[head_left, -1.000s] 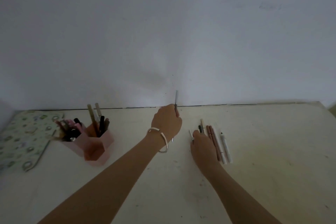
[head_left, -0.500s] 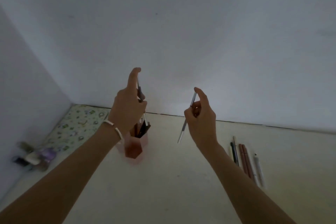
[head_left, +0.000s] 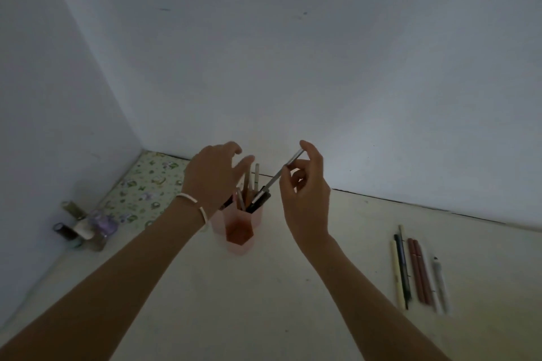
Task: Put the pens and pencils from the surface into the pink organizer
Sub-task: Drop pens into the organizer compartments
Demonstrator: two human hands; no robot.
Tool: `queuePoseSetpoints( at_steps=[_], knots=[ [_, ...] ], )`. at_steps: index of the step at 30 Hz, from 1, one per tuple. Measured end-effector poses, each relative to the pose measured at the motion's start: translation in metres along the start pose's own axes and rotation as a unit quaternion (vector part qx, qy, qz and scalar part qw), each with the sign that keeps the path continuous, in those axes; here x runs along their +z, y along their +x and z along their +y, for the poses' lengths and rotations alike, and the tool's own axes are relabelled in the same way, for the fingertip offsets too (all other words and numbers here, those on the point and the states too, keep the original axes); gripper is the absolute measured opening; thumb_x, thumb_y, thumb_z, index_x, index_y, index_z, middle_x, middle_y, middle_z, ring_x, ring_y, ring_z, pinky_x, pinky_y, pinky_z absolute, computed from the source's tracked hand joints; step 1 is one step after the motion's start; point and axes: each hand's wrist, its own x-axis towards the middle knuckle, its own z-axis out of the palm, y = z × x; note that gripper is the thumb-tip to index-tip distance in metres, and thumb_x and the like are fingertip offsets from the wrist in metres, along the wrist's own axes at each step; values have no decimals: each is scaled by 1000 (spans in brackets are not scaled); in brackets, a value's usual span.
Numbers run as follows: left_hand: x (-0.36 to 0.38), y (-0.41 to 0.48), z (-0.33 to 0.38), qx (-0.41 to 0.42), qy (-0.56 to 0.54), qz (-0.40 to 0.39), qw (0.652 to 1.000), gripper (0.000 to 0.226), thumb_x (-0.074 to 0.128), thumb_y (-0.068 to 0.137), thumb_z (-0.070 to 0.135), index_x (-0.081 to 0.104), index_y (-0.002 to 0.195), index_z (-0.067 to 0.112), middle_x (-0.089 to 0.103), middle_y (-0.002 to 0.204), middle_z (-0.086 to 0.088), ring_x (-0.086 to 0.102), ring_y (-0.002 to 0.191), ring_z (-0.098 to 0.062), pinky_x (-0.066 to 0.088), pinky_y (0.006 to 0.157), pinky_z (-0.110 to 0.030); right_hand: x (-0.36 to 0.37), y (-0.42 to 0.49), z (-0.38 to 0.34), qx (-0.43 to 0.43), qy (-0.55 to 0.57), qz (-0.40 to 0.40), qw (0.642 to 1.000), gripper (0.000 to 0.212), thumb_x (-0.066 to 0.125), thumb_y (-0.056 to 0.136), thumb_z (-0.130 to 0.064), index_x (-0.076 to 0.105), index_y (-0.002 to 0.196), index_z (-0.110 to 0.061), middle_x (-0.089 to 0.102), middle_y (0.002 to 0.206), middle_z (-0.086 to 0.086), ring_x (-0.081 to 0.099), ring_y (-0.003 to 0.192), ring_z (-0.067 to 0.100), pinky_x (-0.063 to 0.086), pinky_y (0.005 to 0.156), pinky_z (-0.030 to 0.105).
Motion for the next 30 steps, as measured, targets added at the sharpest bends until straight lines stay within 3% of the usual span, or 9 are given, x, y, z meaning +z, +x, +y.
queuePoseSetpoints(
  at_steps=[3, 7, 10, 14, 16, 19, 23, 27, 30],
  knots=[
    [-15, 1, 0, -14, -55, 65, 996, 32, 46, 95, 40, 61, 113, 18, 70, 103, 0, 64, 96, -18, 50, 80, -33, 13, -4, 3, -32, -72, -56, 995, 49, 57, 95, -18, 33, 134, -35, 64, 92, -12, 58, 67, 6, 52, 65, 19],
    [-29, 1, 12, -12, -87, 67, 994, 25, 50, 94, 29, 60, 114, 18, 70, 99, 3, 64, 89, -13, 53, 81, -33, 23, -14, 13, -128, -184, -83, 971, 35, 65, 88, -11, 62, 122, -13, 66, 102, 2, 62, 79, 15, 56, 61, 29],
    [-27, -1, 34, 8, -97, 88, 991, 25, 51, 93, 25, 59, 116, 18, 68, 99, 5, 63, 88, -11, 48, 78, -24, 14, -14, 18, -120, -183, -62, 974, 41, 62, 85, -6, 61, 125, -12, 60, 109, 4, 58, 75, 11, 51, 55, 22],
    [-6, -5, 95, 64, -129, 100, 984, 19, 54, 90, 21, 60, 108, 18, 65, 89, 7, 61, 76, -9, 49, 69, -21, -38, 10, 28, -68, -161, 39, 984, 35, 52, 88, -6, 58, 121, -14, 57, 107, 0, 49, 76, 0, 42, 60, 9],
    [19, -10, 133, 67, -147, 36, 986, 12, 55, 88, 21, 60, 99, 20, 64, 85, 6, 60, 74, -10, 52, 70, -25, -75, 22, 36, -27, -151, 90, 984, 35, 51, 87, -1, 58, 119, -13, 57, 107, 0, 53, 79, 3, 44, 64, 11],
    [74, -29, 186, 29, -135, -127, 982, 10, 54, 85, 23, 61, 91, 19, 67, 86, 3, 63, 79, -16, 54, 73, -32, -132, 27, 54, 39, -167, 154, 973, 37, 50, 85, 4, 60, 116, -14, 58, 104, -3, 52, 75, -1, 41, 64, 10],
    [153, -74, 232, -28, -124, -317, 940, 26, 55, 85, 33, 65, 97, 12, 70, 97, -6, 67, 89, -24, 55, 81, -35, -190, 8, 79, 117, -158, 211, 958, 38, 48, 84, 3, 60, 110, -22, 59, 100, -7, 51, 73, -2, 40, 63, 15],
    [197, -100, 251, -54, -93, -362, 926, 45, 61, 83, 55, 61, 103, 14, 67, 103, -4, 65, 94, -25, 50, 75, -30, -219, -18, 100, 135, -180, 221, 949, 37, 48, 82, 3, 61, 103, -24, 58, 97, -10, 52, 73, 0, 39, 60, 11],
    [209, -102, 247, -63, -78, -353, 930, 46, 64, 81, 56, 59, 102, 15, 65, 103, -4, 64, 94, -24, 46, 70, -31, -233, -32, 110, 140, -192, 224, 945, 36, 47, 82, 2, 60, 101, -27, 57, 97, -13, 53, 73, 0, 40, 60, 11]
  ],
)
